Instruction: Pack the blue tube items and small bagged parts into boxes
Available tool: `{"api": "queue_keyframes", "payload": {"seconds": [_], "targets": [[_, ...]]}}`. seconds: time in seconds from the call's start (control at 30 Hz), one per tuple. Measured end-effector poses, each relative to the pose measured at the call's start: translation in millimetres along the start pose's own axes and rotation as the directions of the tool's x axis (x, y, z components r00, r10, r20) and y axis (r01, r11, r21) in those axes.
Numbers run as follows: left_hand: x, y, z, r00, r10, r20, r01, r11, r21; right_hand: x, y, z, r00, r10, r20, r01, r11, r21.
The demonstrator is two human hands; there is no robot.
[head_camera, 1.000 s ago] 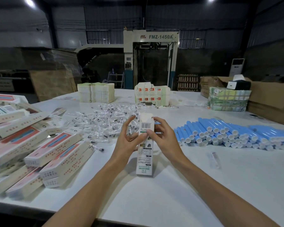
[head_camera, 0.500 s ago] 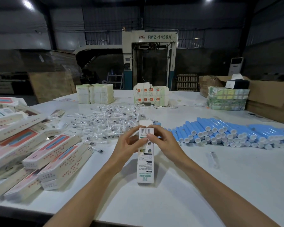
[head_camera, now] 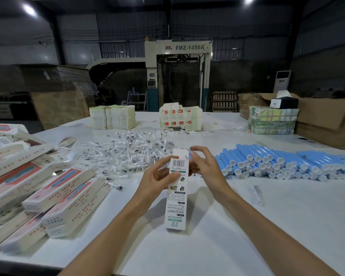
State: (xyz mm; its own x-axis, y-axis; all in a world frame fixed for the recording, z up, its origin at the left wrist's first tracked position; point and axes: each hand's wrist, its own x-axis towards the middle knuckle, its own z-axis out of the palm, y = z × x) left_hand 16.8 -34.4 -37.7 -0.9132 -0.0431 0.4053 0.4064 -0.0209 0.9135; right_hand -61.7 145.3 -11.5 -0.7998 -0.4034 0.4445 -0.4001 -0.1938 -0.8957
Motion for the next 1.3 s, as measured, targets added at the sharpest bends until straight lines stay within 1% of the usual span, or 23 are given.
{"api": "queue_keyframes", "payload": {"seconds": [0.07, 0.17, 0.3, 0.4, 0.47, 0.53, 0.7, 0.83, 0.97, 1.13, 1.3], "targets": [[-1, 0, 1, 0.999, -0.008, 0.037, 0.008, 1.000, -0.005, 3, -1, -4, 0.999, 0.015, 0.033, -0.013, 0.999, -0.048], [-2, 2, 1, 0.997, -0.015, 0.076, 0.015, 1.000, -0.007, 5, -5, -8, 0.998, -0.021, 0.067, 0.029, 0.992, -0.121], [-3, 2, 3, 0.997, -0.016, 0.071, 0.016, 1.000, -0.003, 5, -9, -10, 0.991, -0.106, 0.077, 0.120, 0.968, -0.219], [-3, 2, 3, 0.998, -0.010, 0.061, 0.010, 1.000, -0.009, 6, -14, -13, 0.983, -0.131, 0.129, 0.161, 0.953, -0.258], [-2, 2, 3, 0.999, -0.004, 0.046, 0.005, 1.000, -0.015, 5, -16, -14, 0.977, -0.116, 0.182, 0.158, 0.959, -0.236], [-2, 2, 2, 1.000, 0.000, 0.031, 0.001, 1.000, -0.012, 4, -18, -11, 0.980, -0.067, 0.189, 0.101, 0.979, -0.175], [-2, 0, 2, 1.000, 0.015, 0.025, -0.015, 1.000, 0.001, 2, -19, -3, 0.992, 0.024, 0.122, -0.018, 0.999, -0.048], [-3, 1, 4, 0.998, 0.036, 0.059, -0.034, 0.999, -0.032, 2, -22, -5, 0.992, 0.094, 0.086, -0.094, 0.996, -0.006], [-3, 3, 5, 0.997, 0.041, 0.064, -0.039, 0.999, -0.038, 2, -26, -7, 0.988, 0.138, 0.069, -0.141, 0.989, 0.034], [-3, 4, 5, 0.998, 0.032, 0.052, -0.032, 0.999, -0.013, 2, -29, -9, 0.979, 0.183, 0.086, -0.188, 0.981, 0.046], [-3, 0, 4, 0.998, 0.035, 0.054, -0.035, 0.999, -0.006, 4, -28, -15, 0.973, 0.171, 0.158, -0.184, 0.980, 0.077]]}}
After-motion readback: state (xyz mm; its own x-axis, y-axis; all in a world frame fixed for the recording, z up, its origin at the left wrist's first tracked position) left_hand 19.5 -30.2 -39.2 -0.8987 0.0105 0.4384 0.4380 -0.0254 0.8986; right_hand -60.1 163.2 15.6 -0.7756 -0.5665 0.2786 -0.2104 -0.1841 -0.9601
